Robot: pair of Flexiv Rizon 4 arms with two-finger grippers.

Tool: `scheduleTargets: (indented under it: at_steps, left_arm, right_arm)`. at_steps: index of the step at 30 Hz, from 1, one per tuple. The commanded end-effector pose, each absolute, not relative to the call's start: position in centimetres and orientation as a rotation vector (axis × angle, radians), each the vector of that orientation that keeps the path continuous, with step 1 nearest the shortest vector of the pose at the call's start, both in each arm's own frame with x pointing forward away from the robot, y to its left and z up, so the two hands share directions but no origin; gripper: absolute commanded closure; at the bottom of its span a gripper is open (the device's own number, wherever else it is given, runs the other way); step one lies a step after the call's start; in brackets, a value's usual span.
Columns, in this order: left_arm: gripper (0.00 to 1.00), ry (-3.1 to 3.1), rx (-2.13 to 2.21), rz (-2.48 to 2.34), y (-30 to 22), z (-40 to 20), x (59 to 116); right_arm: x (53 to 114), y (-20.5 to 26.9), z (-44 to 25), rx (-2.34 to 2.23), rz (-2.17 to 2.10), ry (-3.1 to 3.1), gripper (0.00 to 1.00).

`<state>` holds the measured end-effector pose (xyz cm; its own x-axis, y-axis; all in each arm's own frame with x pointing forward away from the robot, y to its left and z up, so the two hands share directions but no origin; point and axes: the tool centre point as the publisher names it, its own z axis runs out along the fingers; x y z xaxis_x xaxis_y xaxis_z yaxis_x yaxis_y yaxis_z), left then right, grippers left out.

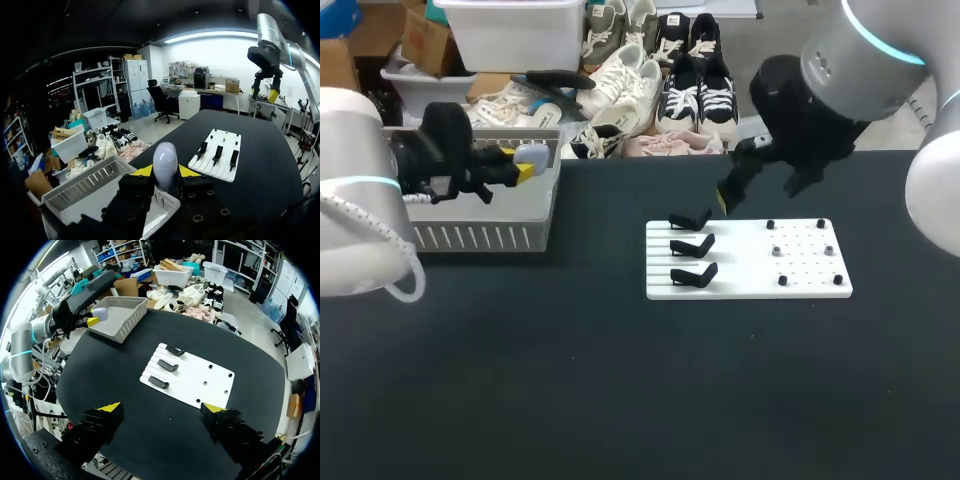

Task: Pick up each earbud case from the left stands, insert the matching earbuds, close the lid, and place the case in the box.

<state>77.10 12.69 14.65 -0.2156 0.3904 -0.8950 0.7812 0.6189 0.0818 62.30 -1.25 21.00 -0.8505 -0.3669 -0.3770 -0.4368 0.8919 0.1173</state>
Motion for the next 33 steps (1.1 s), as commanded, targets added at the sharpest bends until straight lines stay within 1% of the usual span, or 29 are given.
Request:
scheduleTargets:
  at_steps: [1,6,11,13,14,15,16,17,18,25,28,33]
  left_arm:
    - [1.0,1.878,0.808,-0.315,13.2,12.4,81.4]
    - [1.0,1.947,0.743,-0.305,15.9,10.2,84.8]
    - [1.0,1.98,0.726,-0.312,17.2,9.3,86.7]
    - [0.82,1.99,0.715,-0.308,17.7,9.0,87.1]
    - [0.67,1.992,0.708,-0.312,17.9,8.9,87.3]
    - [0.59,1.992,0.709,-0.313,18.0,8.9,87.4]
    - [0.54,1.995,0.711,-0.315,18.1,8.9,87.4]
    - [0.22,1.996,0.707,-0.309,18.3,9.0,87.4]
    - [0.0,1.991,0.706,-0.307,18.4,9.2,87.3]
    - [0.0,1.881,0.741,-0.336,18.1,12.3,84.7]
    - [0.0,1.813,0.724,-0.519,16.9,14.1,83.1]
    - [0.0,1.775,0.78,-0.633,15.1,15.4,80.5]
  right_arm:
    - [62.2,-1.2,21.0,-0.592,0.28,2.711,0.0]
    - [62.2,-1.2,21.0,-0.592,0.28,2.711,0.0]
    - [62.2,-1.2,21.0,-0.592,0.28,2.711,0.0]
    - [62.2,-1.2,21.0,-0.592,0.28,2.711,0.0]
    - [62.2,-1.2,21.0,-0.592,0.28,2.711,0.0]
    - [62.2,-1.2,21.0,-0.592,0.28,2.711,0.0]
    - [62.2,-1.2,21.0,-0.592,0.28,2.711,0.0]
    - [62.2,-1.2,21.0,-0.592,0.28,2.711,0.0]
    - [62.2,-1.2,21.0,-0.592,0.28,2.711,0.0]
    - [62.2,-1.2,21.0,-0.592,0.28,2.711,0.0]
    - [62.2,-1.2,21.0,-0.592,0.28,2.711,0.0]
    - [62.2,-1.2,21.0,-0.592,0.28,2.711,0.0]
